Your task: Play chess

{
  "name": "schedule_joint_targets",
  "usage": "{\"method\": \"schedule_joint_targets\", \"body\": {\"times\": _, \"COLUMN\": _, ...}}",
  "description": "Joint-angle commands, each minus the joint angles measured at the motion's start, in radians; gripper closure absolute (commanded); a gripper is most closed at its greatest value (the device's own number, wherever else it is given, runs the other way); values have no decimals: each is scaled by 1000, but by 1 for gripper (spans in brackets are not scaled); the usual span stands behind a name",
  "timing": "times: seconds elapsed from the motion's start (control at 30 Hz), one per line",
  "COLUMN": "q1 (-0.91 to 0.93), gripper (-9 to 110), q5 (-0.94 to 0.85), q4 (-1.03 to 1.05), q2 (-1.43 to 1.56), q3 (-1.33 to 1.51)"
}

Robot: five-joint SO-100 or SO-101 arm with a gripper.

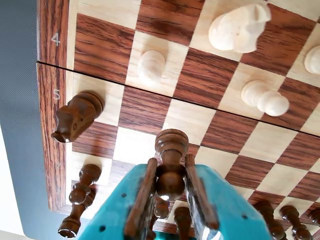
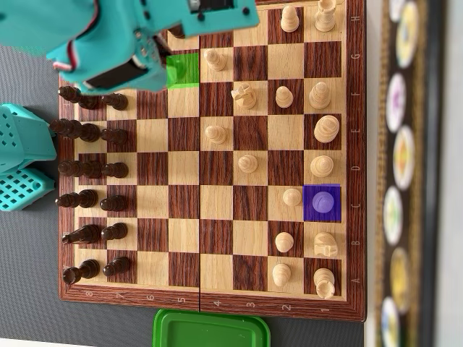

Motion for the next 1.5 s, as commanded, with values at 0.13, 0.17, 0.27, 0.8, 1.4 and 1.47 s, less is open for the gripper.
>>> {"method": "schedule_joint_targets", "body": {"times": 0.13, "q1": 106, "gripper": 98, "q5": -5, "q4": -2, "q2": 213, "q3": 54}}
{"method": "schedule_joint_targets", "body": {"times": 0.17, "q1": 126, "gripper": 98, "q5": -8, "q4": -2, "q2": 238, "q3": 64}}
{"method": "schedule_joint_targets", "body": {"times": 0.27, "q1": 206, "gripper": 98, "q5": -71, "q4": -2, "q2": 287, "q3": 78}}
{"method": "schedule_joint_targets", "body": {"times": 0.8, "q1": 741, "gripper": 98, "q5": -356, "q4": -15, "q2": 264, "q3": 58}}
{"method": "schedule_joint_targets", "body": {"times": 1.4, "q1": 948, "gripper": 98, "q5": -486, "q4": -26, "q2": -213, "q3": -310}}
{"method": "schedule_joint_targets", "body": {"times": 1.47, "q1": 956, "gripper": 98, "q5": -489, "q4": -26, "q2": -267, "q3": -347}}
